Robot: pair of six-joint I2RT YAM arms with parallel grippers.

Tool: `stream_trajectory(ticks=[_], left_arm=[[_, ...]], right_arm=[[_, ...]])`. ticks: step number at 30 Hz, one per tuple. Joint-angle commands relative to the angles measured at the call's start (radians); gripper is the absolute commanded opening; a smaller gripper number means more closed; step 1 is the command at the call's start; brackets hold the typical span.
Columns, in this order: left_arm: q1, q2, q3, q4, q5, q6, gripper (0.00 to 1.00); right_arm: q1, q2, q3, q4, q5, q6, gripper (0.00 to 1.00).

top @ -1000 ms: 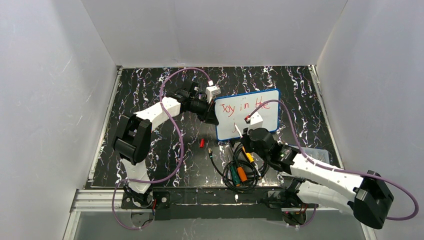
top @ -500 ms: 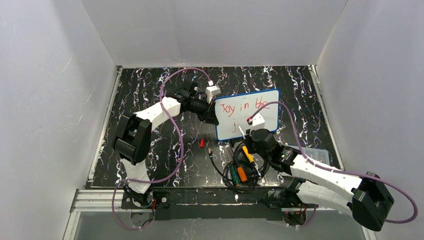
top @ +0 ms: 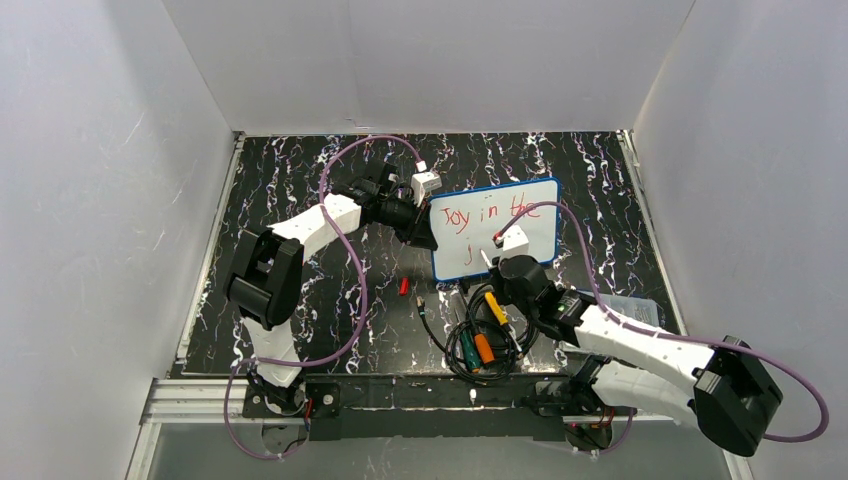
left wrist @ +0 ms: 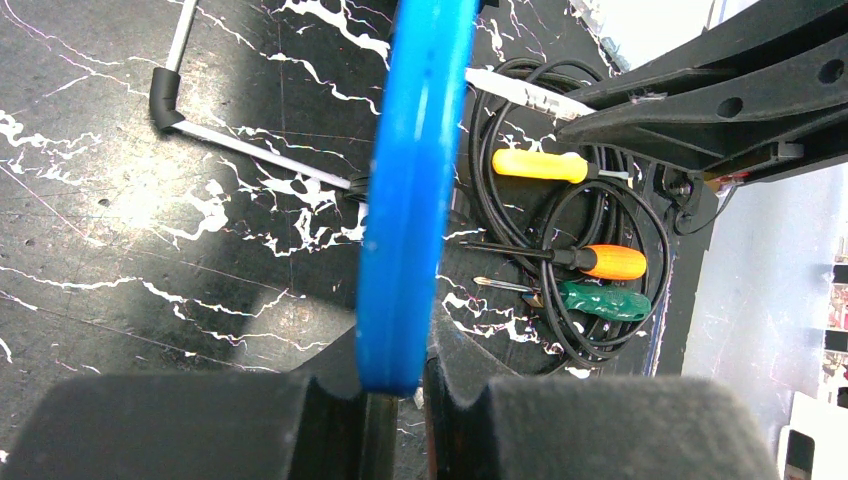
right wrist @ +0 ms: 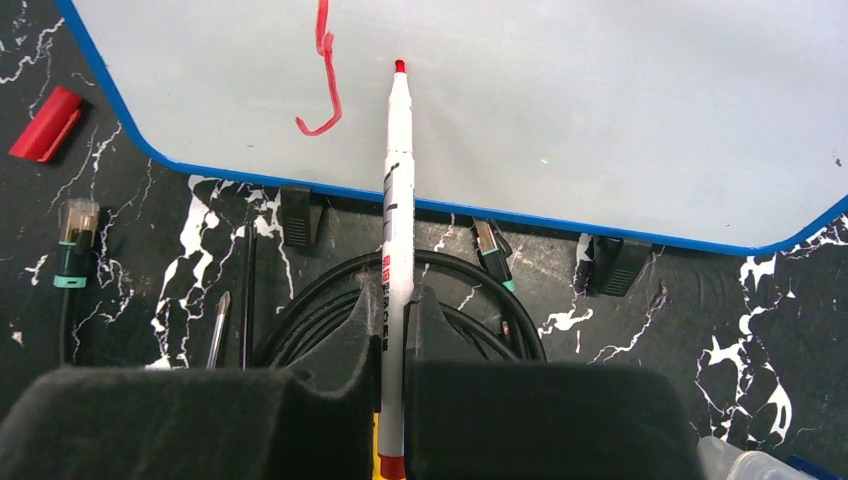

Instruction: Write a sentence on the whiteboard

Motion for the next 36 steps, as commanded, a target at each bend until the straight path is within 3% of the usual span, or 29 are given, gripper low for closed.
stream_trajectory(ticks=[1, 13, 24, 36], left_arm=[[-0.004, -0.066, 0.030, -0.006, 0.021, 0.013, 0.00], [-0.004, -0.065, 0.031, -0.006, 0.023, 0.014, 0.00], [-0.004, -0.064, 0.032, -0.006, 0.021, 0.013, 0.00], [-0.004, -0.063, 0.032, -0.006, 0.022, 0.013, 0.00]], right_arm=[[-0.013, 0.023, 0.045, 0.074, 0.026, -0.027, 0.01], [-0.023, 0.081, 0.078, 0.093, -0.032, -0.076, 0.01], [-0.020, 0.047, 0.002, 0.055, -0.069, 0.002, 0.01], [-0.020, 0.025, 0.020, 0.003, 0.041, 0.016, 0.01]])
